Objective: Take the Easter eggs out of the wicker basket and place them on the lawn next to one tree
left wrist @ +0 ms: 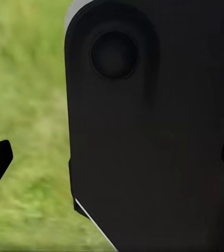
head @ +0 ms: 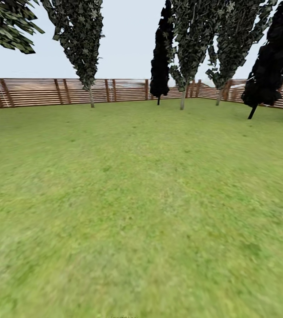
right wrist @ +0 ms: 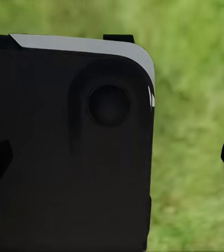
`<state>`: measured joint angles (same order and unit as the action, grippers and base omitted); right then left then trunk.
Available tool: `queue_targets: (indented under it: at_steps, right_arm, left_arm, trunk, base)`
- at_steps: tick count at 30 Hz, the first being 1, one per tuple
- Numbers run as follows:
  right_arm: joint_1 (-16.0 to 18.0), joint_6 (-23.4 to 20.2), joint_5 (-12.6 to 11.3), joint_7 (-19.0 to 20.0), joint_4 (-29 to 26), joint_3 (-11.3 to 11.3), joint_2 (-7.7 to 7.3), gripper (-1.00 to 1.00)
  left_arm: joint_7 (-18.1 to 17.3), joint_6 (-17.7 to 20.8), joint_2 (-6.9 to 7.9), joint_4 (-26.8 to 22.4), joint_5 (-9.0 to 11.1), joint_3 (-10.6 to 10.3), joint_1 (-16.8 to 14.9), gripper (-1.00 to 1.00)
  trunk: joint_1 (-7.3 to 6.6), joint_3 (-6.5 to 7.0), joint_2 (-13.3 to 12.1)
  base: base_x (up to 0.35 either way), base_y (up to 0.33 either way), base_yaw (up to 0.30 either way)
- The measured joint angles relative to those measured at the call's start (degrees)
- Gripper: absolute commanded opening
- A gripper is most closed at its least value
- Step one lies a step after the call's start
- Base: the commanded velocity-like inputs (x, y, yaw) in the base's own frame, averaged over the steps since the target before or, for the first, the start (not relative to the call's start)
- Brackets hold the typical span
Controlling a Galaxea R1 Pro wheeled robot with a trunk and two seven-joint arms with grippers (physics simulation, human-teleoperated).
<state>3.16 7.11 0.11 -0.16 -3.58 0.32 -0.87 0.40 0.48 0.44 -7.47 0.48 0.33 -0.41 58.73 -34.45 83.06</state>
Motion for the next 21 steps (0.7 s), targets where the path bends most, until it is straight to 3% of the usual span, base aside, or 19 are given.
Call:
queue_targets:
  at_steps: [21]
  right_arm:
    - [0.01, 0.00, -0.02, 0.00, 0.03, 0.00, 0.00, 1.00]
  left_arm:
    - [0.00, 0.00, 0.00, 0.01, 0.00, 0.00, 0.00, 1.00]
  trunk:
    - [0.00, -0.88, 0.00]
  base:
    - [0.000, 0.000, 0.277]
